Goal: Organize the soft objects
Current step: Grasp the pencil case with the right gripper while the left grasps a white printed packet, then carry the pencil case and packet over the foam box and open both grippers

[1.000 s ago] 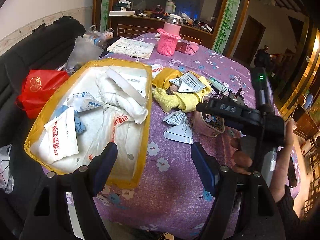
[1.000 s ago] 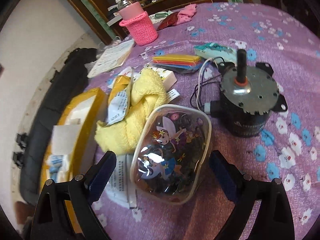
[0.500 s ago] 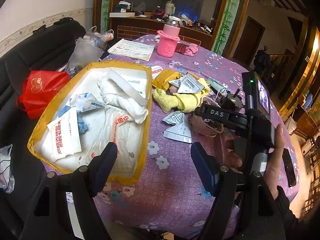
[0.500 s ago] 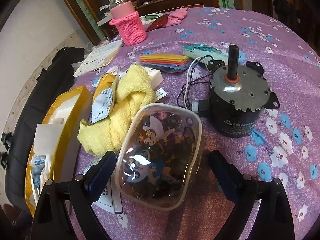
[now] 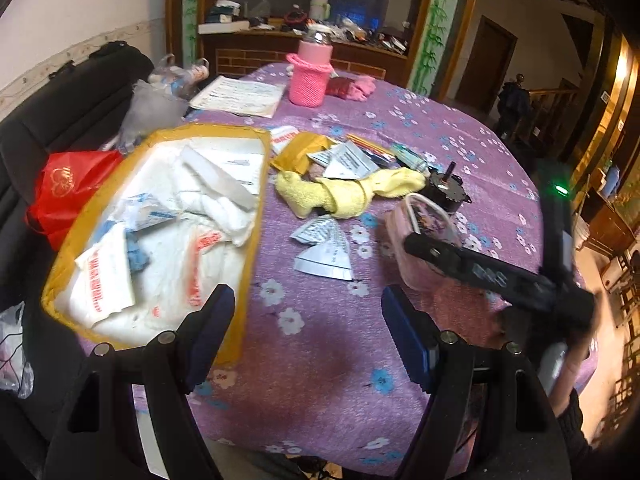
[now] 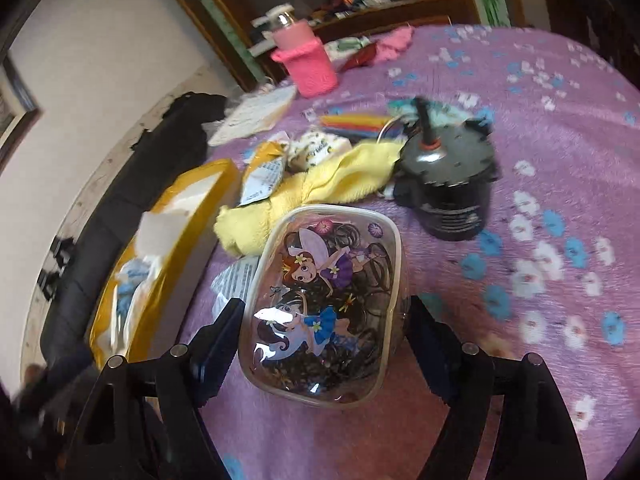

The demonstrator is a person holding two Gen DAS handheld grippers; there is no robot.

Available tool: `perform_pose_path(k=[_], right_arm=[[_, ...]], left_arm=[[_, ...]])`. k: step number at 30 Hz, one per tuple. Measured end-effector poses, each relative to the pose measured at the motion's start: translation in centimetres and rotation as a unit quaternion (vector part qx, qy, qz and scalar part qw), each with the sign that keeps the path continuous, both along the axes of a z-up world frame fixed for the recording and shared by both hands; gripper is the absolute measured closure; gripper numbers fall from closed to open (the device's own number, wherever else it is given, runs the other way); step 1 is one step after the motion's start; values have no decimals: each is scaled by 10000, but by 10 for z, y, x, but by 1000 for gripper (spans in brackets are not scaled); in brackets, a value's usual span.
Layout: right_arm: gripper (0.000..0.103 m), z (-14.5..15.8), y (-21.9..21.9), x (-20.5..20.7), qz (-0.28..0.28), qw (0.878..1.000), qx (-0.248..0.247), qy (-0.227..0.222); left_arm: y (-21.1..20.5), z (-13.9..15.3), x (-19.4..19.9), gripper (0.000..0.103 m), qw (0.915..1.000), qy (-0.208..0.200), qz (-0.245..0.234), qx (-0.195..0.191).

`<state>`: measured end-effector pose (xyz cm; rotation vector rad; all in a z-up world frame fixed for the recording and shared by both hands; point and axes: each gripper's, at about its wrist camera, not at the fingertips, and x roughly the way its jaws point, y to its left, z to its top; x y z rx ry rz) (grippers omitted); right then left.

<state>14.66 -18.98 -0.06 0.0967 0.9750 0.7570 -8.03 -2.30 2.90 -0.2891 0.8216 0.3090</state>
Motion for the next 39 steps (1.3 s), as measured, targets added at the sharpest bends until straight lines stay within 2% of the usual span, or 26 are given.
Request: perform_pose_path(k=[3,6,9,10,12,17,18,20,21,22,24,27,35,39], right_arm=[[24,4,-21,-6,-114,9989,-192,-420],[24,-2,-28,-10,-231,9977,-271,-575],[24,-6,-31,-14,-247,9980,-83,-573],[24,-3,-32,-20,-214,9975,89,-664],[24,-3,-34,-21,-276,9969,118,-733],[24,-14,-55,-4,-389,9967,702,-157],[24,-18,-59,2,-427,9960,786,3],[24,-24,-67,12,-480,9928,1048,337],[24,-25,-70,16,-519,9914,1126,425],[24,-28,-73,20,-551,9896,1218,528],[24,-29,-74,20,-558,9888,1252,592],[24,-26,-69,16,-557,9910,1131,444],[24,-6,-47,-15,-453,9966,476,-497],[24,1,-40,-28,-300,9956,310,-827]], left_arm=[[-3,-6,18,27,9997,190,-122,-30],[-11,-12,42,27,9986,346,-392,54],[-14,-19,69,28,9964,606,-534,241],[-13,-22,74,28,9961,669,-524,232],[-10,-26,85,31,9956,736,-557,149],[-6,-39,109,46,9919,1113,-454,411],[-5,-44,114,52,9906,1212,-450,446],[-3,-55,123,57,9880,1412,-443,452],[-3,-61,125,65,9862,1526,-352,532],[-3,-63,125,66,9856,1532,-294,660],[-5,-62,120,69,9868,1438,-288,683],[-7,-55,105,71,9909,1200,-332,502],[2,-25,50,72,9974,465,-198,-512],[14,0,24,72,9969,21,-141,-775]])
